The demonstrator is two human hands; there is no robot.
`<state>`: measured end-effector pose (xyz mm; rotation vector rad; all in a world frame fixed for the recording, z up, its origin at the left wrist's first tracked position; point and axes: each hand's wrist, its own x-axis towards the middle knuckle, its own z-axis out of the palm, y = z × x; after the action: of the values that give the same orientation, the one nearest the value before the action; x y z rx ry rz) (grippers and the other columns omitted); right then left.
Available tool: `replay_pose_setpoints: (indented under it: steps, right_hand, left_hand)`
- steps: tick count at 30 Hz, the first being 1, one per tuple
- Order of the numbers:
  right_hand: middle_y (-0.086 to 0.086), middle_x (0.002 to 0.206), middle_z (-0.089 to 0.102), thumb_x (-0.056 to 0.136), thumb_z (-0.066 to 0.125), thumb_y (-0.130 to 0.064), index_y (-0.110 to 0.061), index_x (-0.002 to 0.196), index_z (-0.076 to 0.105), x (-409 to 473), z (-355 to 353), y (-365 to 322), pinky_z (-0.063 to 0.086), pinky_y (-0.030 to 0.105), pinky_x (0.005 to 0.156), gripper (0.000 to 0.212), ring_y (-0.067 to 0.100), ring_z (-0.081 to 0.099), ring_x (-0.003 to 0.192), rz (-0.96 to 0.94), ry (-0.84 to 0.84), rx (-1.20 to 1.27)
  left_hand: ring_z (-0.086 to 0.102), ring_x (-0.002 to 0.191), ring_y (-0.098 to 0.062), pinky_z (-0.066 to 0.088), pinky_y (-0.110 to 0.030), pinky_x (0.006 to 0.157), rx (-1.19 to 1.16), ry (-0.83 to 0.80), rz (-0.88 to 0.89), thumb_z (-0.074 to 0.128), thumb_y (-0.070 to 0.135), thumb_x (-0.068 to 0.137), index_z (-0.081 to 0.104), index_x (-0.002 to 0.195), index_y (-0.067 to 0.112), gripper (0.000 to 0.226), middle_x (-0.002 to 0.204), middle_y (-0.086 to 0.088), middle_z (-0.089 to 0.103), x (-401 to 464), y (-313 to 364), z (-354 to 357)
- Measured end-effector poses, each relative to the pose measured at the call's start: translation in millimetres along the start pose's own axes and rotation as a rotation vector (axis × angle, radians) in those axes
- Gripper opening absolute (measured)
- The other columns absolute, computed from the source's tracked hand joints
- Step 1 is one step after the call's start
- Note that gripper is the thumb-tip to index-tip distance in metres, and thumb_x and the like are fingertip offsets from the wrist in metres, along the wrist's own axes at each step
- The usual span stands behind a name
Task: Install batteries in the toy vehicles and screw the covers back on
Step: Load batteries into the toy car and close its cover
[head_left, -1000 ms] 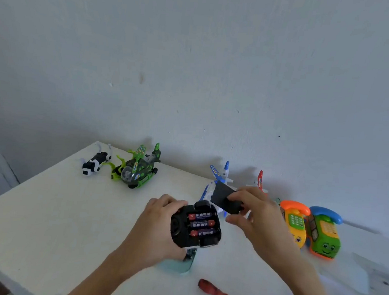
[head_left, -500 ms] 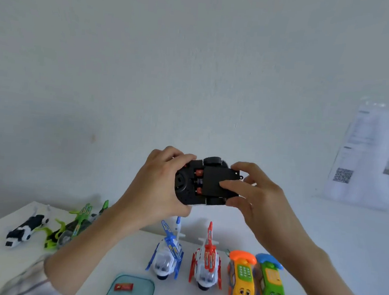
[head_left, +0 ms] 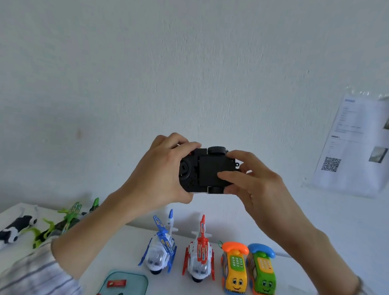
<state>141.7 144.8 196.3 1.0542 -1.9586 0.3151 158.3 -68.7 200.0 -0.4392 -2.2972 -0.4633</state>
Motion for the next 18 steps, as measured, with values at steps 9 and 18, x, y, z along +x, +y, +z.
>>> replay_pose_setpoints:
  steps: [9,18]
  right_hand:
    - [0.021,0.113,0.063,0.065,0.081,0.006,-0.007,0.093,0.074,4,6,5,0.054,0.026,0.064,0.032,0.028,0.067,0.074,0.009,-0.005,-0.011]
    - [0.019,0.113,0.065,0.063,0.082,0.005,-0.008,0.091,0.075,5,8,10,0.056,0.028,0.065,0.032,0.029,0.068,0.075,0.001,0.001,0.003]
  left_hand:
    - [0.041,0.098,-0.018,0.04,-0.028,0.081,0.011,0.019,0.048,0.087,0.021,0.043,0.056,0.131,0.016,0.093,0.114,0.003,0.052,9,-8,6]
    - [0.042,0.099,-0.019,0.04,-0.029,0.08,0.005,0.021,0.057,0.088,0.021,0.043,0.056,0.131,0.015,0.094,0.113,0.002,0.052,14,-12,10]
